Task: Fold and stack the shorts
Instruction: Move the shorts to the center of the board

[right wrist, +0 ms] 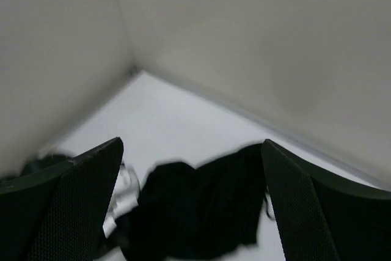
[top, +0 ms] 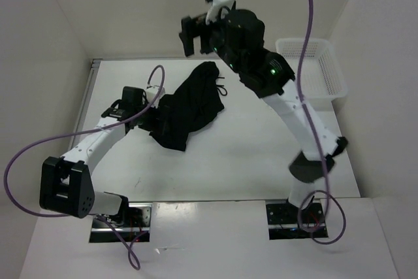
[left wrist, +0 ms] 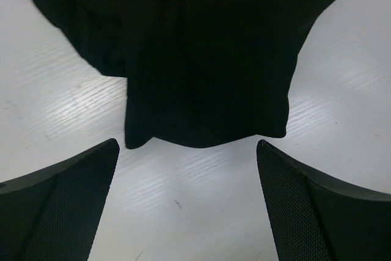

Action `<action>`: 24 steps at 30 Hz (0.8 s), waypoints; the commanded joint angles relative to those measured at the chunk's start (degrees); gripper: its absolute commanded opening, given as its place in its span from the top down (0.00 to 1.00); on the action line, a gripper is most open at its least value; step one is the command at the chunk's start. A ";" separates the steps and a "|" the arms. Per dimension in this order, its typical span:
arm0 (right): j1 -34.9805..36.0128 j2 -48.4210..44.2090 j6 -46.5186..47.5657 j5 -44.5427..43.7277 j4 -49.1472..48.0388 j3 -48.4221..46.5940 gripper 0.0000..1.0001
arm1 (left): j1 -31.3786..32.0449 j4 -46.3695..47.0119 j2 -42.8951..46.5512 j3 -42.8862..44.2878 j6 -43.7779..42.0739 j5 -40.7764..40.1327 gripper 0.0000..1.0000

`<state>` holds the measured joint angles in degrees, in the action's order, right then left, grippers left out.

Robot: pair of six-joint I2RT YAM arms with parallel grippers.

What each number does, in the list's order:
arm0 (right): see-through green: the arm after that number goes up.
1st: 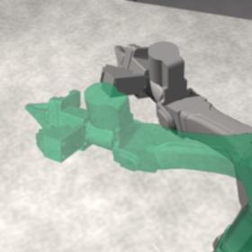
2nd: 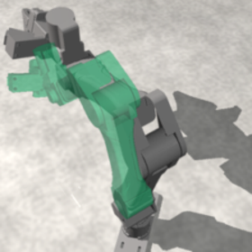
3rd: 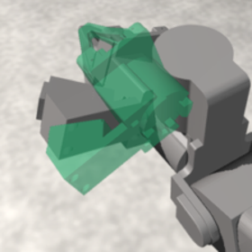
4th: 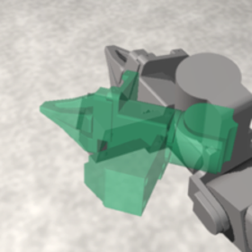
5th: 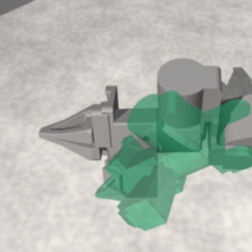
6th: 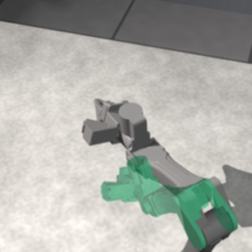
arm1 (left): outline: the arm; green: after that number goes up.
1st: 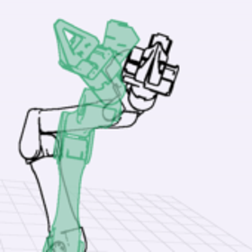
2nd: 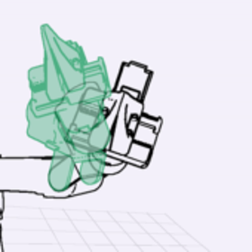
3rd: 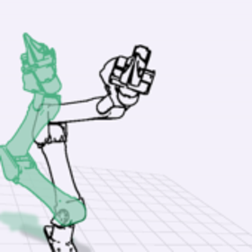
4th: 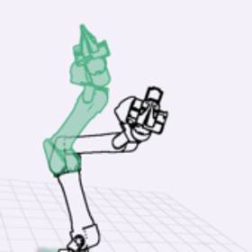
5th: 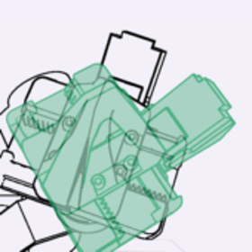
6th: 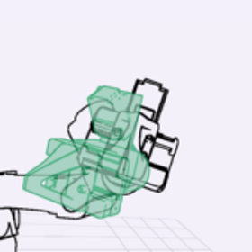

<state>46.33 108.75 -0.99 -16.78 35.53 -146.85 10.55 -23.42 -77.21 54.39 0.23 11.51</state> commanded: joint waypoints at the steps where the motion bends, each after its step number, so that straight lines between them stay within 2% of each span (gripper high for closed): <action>1: -0.36 -17.44 11.07 -0.21 -2.74 27.31 0.02 | 1.49 5.13 -2.76 -1.04 -0.23 4.22 0.00; 2: -0.36 -20.56 11.88 -0.19 -3.27 42.02 0.00 | 2.28 5.83 -3.38 -1.04 -0.23 5.27 0.00; 3: -0.36 -23.64 11.89 -0.19 -3.27 47.21 0.00 | 2.98 6.62 -4.17 -1.65 -0.23 5.89 0.03; 5: -5.96 -22.63 7.26 6.97 -3.27 53.13 0.00 | 3.51 6.63 -6.45 -1.66 -0.23 5.89 0.07; 6: -8.59 -20.70 4.97 10.41 -2.75 53.15 0.00 | 4.13 6.63 -7.33 -1.66 -0.23 4.24 0.12; 9: -16.25 -10.34 -4.17 21.85 -5.62 46.75 0.00 | 4.13 7.34 -10.41 -1.13 -0.23 1.77 0.16; 10: -16.79 -7.96 -4.89 23.79 -5.65 44.82 0.00 | 4.83 7.34 -11.46 -1.13 -0.23 1.24 0.17; 13: -17.66 3.11 -8.22 26.61 -5.12 31.32 0.09 | 4.83 7.95 -13.74 -0.60 -0.23 0.53 0.17; 15: -19.86 11.19 -15.59 28.63 -5.65 27.25 0.12 | 5.36 8.48 -14.98 -0.08 -0.23 0.53 0.19; 17: -21.01 18.03 -21.13 29.16 -7.31 23.20 0.15 | 6.06 8.48 -16.91 -0.07 -0.23 1.06 0.24; 19: -21.01 22.28 -21.85 26.72 -7.32 18.54 0.15 | 6.59 8.48 -18.50 0.62 -0.23 2.71 0.32; 24: -22.33 34.57 -24.32 20.23 -6.79 6.87 0.15 | 7.20 6.46 -22.18 2.39 -0.23 5.63 0.37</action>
<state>24.71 140.07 -21.37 7.51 31.20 -132.11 16.93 -16.47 -96.97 55.05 0.21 14.20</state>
